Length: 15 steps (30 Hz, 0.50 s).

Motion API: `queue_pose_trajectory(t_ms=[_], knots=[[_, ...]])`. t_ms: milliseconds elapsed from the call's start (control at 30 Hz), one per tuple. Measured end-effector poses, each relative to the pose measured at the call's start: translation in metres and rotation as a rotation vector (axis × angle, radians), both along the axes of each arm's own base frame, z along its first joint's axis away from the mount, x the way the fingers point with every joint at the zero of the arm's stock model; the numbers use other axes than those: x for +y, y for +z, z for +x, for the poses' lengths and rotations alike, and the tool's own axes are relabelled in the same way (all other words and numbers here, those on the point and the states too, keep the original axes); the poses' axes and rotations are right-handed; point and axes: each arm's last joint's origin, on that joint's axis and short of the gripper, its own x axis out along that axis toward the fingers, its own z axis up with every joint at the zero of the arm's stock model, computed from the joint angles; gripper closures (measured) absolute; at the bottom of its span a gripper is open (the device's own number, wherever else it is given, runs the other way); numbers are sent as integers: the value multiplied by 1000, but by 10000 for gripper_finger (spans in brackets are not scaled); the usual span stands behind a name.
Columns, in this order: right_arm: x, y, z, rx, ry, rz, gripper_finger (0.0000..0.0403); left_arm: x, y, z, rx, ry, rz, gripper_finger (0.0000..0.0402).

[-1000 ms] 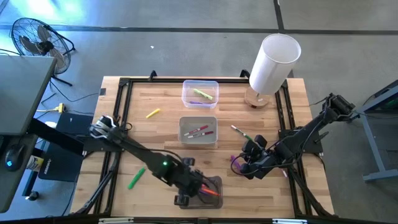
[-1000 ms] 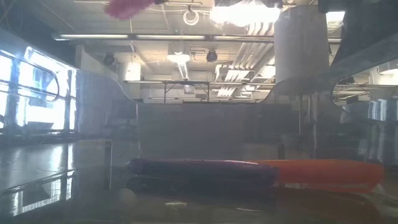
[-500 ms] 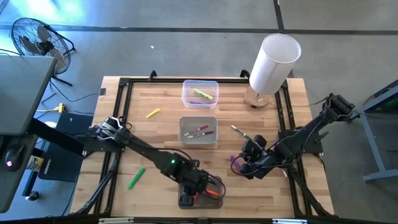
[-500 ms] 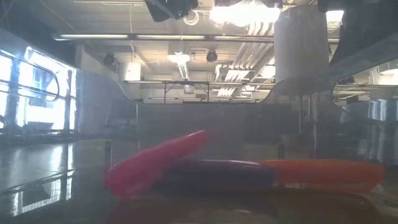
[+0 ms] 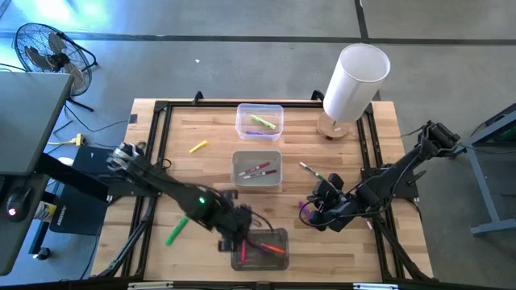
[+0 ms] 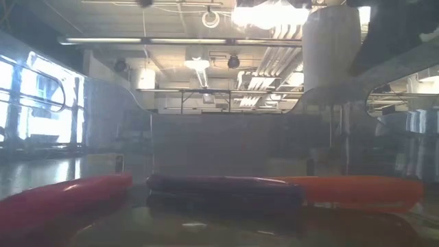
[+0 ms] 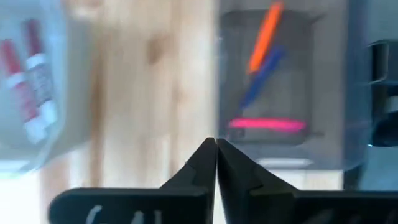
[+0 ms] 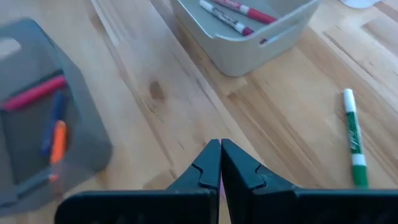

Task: Pick & Place Markers
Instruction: Put the green marker into the gray bin

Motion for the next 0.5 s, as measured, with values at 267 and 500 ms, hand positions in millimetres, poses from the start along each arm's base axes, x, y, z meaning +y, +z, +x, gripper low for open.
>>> queue_pose_trajectory(t_ms=[267,500], knots=[[-2,2,4,-32,-17,3,401,44,-9,-59,-188,99,-113,400],[-10,3,9,-52,-56,-39,401,80,-40,-125,-328,143,-186,401]])
